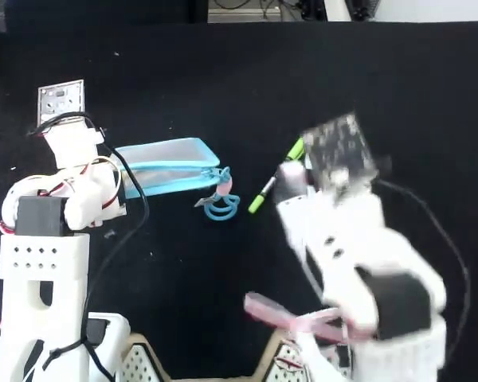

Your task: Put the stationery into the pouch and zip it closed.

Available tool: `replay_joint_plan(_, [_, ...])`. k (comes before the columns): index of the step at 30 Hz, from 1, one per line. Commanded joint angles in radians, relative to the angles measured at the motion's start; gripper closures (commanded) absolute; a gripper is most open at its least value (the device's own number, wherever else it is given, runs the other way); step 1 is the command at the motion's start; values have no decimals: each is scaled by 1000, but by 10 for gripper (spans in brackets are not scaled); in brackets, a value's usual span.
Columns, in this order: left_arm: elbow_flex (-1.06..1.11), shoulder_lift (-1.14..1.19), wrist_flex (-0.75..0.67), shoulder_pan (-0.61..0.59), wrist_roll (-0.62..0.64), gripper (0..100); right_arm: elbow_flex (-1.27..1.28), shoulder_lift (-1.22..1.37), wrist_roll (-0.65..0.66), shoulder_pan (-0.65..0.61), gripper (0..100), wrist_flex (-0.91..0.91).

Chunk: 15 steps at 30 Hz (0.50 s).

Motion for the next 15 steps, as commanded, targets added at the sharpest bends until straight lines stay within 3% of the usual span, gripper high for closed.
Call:
replay_joint_plan(1, [-1,9,-11,-1,-8,967,71,-73,-75,-216,987,-186])
replay_joint_plan(7, [-1,11,-11,-1,-8,967,361,-133,-57,-407,987,-583])
replay_joint_plan(15, [-1,11,-11,-1,-8,967,615,-213,-58,-431,987,-1059])
